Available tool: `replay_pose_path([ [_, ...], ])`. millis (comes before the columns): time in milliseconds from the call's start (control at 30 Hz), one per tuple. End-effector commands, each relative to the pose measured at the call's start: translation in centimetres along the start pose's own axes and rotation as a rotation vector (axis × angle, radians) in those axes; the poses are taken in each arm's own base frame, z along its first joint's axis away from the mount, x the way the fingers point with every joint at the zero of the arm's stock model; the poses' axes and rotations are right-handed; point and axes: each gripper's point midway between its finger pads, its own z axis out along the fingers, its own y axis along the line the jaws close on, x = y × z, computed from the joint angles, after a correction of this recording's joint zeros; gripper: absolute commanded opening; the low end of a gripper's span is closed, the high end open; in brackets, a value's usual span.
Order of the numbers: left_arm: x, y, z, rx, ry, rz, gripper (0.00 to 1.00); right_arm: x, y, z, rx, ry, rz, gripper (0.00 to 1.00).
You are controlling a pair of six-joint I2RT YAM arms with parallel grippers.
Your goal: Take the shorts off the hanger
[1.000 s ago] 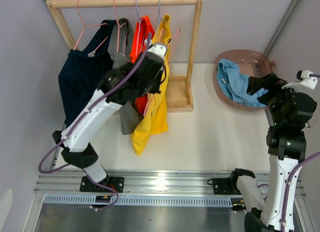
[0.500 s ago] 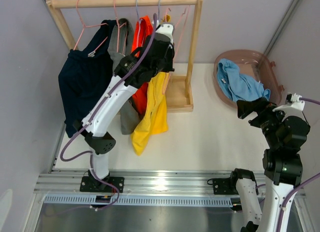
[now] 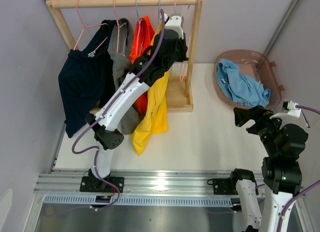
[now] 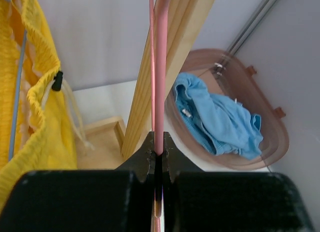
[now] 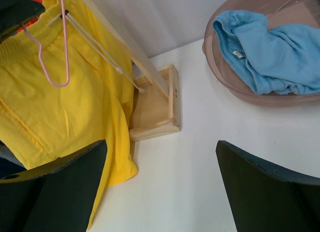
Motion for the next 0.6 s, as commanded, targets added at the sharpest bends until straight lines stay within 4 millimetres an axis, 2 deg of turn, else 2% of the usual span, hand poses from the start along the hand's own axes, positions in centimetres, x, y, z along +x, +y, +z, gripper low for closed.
replay_pose_path([
  [0,-4.8,-1.1,0.7,0.057,-0.169,-0.051,0.0,0.7,0.5,0.0,-0.04,0.012,-0.005,0.99],
  [133,-6.1,-0.3,2.2,0.063,-0.227,-0.087,0.0,1.7,0.4,-0.1,-0.051,0.028,0.008,0.99],
  [167,-6.3,0.8,2.9,0.054,-0.234,-0.099,0.0,1.8,0.4,-0.1,-0.052,0.031,0.01,0.99],
  [367,-5.5,2.5,6.9,0.106,-0.239,-0.182,0.0,2.9,0.1,0.2,-0.058,0.057,0.018,1.0],
  [433,-4.7,2.0,8.3,0.16,-0.233,-0.205,0.0,3.3,0.0,0.5,-0.06,0.064,0.025,0.99],
  [567,-4.5,2.4,9.4,0.169,-0.246,-0.209,0.0,4.2,-0.4,0.9,-0.061,0.083,0.041,1.0],
])
